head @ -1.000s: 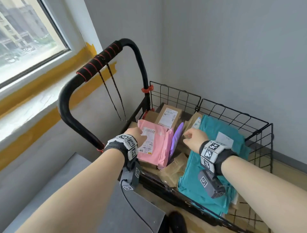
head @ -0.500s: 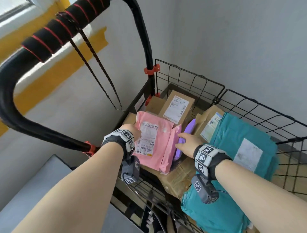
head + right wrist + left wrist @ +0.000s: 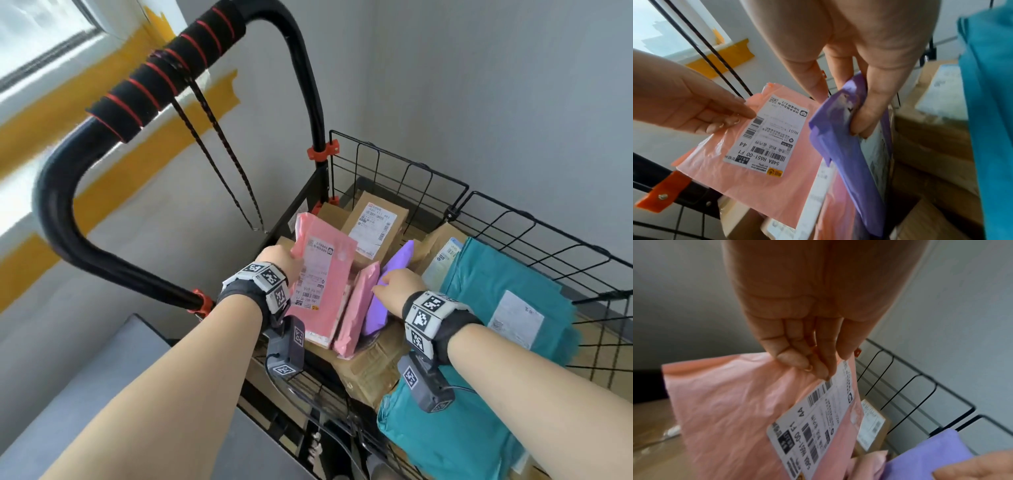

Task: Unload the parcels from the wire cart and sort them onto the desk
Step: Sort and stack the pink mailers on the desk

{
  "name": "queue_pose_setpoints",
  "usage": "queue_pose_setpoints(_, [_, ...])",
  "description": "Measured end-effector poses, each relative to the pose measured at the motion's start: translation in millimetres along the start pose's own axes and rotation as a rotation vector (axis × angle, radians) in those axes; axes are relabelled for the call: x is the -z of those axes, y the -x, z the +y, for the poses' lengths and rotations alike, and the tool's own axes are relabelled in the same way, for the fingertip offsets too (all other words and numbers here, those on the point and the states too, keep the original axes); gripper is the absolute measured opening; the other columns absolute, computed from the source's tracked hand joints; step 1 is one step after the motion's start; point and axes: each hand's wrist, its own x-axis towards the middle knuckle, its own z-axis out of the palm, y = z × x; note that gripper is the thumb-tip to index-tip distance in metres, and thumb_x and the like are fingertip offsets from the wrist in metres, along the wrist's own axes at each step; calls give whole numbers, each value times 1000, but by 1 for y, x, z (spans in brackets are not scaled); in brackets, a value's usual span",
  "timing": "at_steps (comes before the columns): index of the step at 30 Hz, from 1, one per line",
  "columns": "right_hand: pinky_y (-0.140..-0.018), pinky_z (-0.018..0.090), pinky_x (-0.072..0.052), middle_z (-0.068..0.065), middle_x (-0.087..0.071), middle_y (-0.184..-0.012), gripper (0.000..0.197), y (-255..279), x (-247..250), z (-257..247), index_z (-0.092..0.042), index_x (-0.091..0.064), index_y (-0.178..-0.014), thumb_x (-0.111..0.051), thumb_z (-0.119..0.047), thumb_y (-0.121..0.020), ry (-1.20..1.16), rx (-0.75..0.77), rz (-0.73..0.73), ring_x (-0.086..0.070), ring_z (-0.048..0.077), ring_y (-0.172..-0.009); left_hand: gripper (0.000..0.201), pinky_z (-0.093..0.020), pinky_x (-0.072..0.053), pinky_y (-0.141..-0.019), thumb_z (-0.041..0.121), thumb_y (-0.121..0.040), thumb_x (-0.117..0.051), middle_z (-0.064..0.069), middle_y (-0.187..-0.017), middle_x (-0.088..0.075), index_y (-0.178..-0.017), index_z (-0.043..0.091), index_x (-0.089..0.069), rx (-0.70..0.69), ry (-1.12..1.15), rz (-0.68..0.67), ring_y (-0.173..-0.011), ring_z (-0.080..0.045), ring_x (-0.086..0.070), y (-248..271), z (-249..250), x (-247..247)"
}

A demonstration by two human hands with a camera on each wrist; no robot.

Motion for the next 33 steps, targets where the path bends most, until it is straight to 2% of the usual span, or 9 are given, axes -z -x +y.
queue_pose_setpoints(4, [-99,32,-42,14,-53,-134,41,29,19,-11,-8,-50,-132,-43,-28,-97,-11,20,68,-51,31,-121,34,-27,-44,-67,31,-96,-41,-4,-80,-65,-84,9,-64,-91,50,37,-69,-20,-58,32,-3,24])
queue_pose_setpoints(9, [-78,25,-41,14,-59,-125,44,77,29,-18,-1,-48,-132,-52,-19,-91,-59,112,249,-58,30,-109,27,-29,-47,-69,29,-94,-48,-6,-88,-70,-87,11,-65,-131,108,95,-77,-21,-63,81,-17,48])
queue_pose_setpoints(14, [-80,27,-40,15,-48,-128,36,129,37,-30,-3,-55,-124,-47,-18,-92,8,300,389,-55,32,-110,27,-29,-48,-71,24,-91,-48,-9,-94,-71,-94,7,-69,-164,145,192,-87,-25,-66,134,-35,68])
queue_pose_setpoints(17, [-86,30,-44,14,-46,-126,35,157,37,-34,-5,-56,-121,-48,-18,-89,19,424,423,-54,33,-109,28,-32,-53,-81,24,-92,-47,-8,-97,-71,-100,8,-69,-167,211,254,-92,-25,-67,169,-46,75])
queue_pose_setpoints(21, [-85,30,-44,1,-45,-133,34,197,31,-35,-13,-54,-118,-50,-19,-85,51,591,475,-52,28,-95,28,-39,-55,-87,23,-93,-49,-9,-97,-72,-103,7,-69,-155,367,335,-92,-24,-68,217,-65,76])
queue_pose_setpoints(24, [-99,38,-36,-7,-36,-143,32,232,19,-25,-17,-57,-118,-50,-23,-87,181,745,531,-46,24,-115,28,-38,-56,-85,22,-94,-49,-9,-94,-72,-105,6,-68,-122,483,382,-89,-23,-69,255,-79,67])
queue_pose_setpoints(28, [-105,40,-30,-7,-28,-147,22,280,-3,-4,-14,-60,-104,-51,-24,-87,293,928,552,-39,22,-122,28,-30,-55,-72,19,-97,-46,-8,-81,-64,-108,0,-64,-55,703,441,-75,-21,-63,311,-96,42])
queue_pose_setpoints(31, [-111,40,-22,-7,-19,-153,30,308,-28,5,-14,-58,-114,-48,-24,-87,364,1054,518,-28,23,-131,38,-40,-55,-87,30,-98,-47,-9,-78,-65,-109,-3,-64,14,854,496,-78,-26,-66,347,-122,23])
queue_pose_setpoints(33, [-111,40,-20,-7,-15,-156,33,325,-47,5,-13,-58,-116,-50,-25,-86,370,1162,512,-26,25,-134,42,-41,-55,-86,33,-98,-47,-11,-86,-67,-110,-4,-62,47,1026,514,-73,-23,-64,373,-145,14])
